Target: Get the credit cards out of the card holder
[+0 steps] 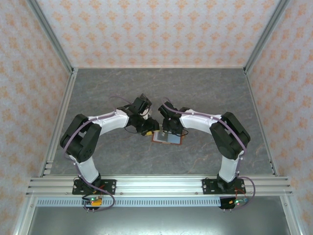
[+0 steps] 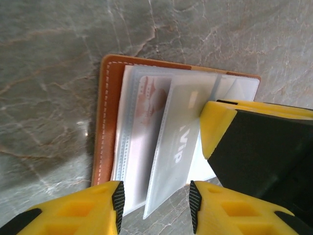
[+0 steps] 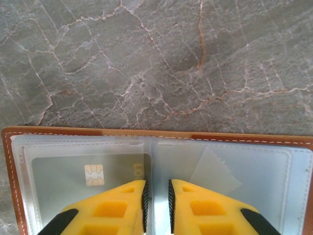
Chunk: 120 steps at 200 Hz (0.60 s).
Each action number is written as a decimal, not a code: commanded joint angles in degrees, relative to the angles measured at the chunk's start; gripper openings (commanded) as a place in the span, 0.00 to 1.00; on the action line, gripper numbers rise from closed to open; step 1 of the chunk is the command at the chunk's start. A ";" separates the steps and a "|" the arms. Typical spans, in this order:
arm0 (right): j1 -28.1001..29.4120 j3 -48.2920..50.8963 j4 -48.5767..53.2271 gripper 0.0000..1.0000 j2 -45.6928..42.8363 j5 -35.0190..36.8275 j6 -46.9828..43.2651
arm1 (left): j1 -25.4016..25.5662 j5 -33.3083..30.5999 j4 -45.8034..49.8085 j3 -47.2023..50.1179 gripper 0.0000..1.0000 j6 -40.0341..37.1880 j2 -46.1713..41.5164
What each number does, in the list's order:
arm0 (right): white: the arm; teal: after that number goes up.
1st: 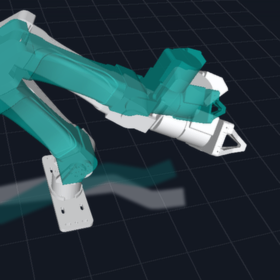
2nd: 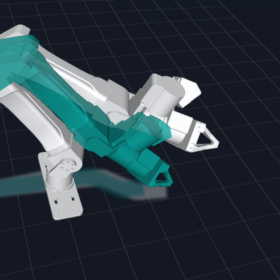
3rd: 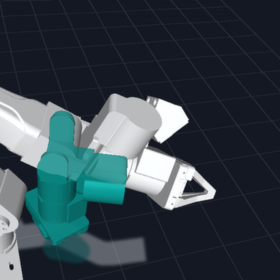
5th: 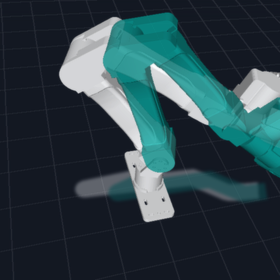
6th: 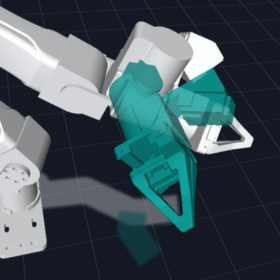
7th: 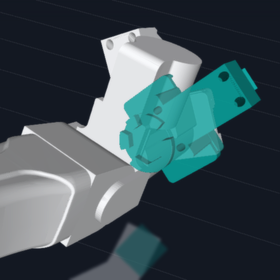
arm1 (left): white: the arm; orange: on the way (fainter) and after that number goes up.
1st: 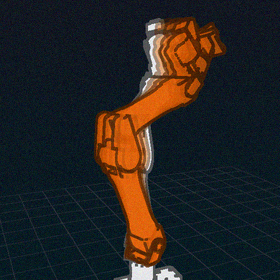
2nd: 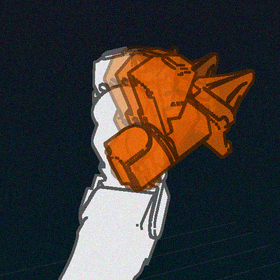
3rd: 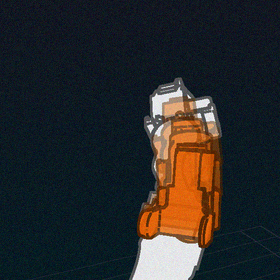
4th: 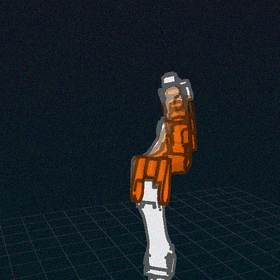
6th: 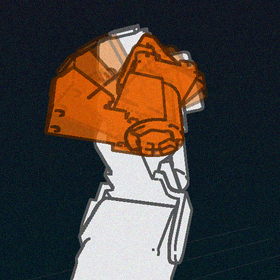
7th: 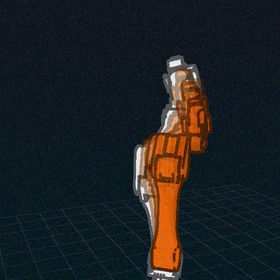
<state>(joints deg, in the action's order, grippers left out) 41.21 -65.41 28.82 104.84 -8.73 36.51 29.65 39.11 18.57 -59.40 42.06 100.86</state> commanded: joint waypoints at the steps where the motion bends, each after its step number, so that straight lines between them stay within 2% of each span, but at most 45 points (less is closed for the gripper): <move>1: 0.27 2.15 0.44 0.20 0.51 1.31 -0.56 | 0.54 1.57 -1.47 0.52 0.42 -0.57 0.57; 38: 0.27 2.41 -0.07 0.19 0.24 0.80 -0.56 | 0.72 1.66 -1.47 0.03 0.41 -0.84 2.08; 120: 0.11 3.60 -2.26 0.19 -0.72 -0.83 -0.21 | 1.19 0.98 -0.54 -1.42 0.32 -1.81 4.03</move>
<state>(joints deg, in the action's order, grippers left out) 41.21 -63.83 26.52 104.07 -9.21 36.51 30.28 40.03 18.20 -59.42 41.82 103.70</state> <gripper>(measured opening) 0.194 0.330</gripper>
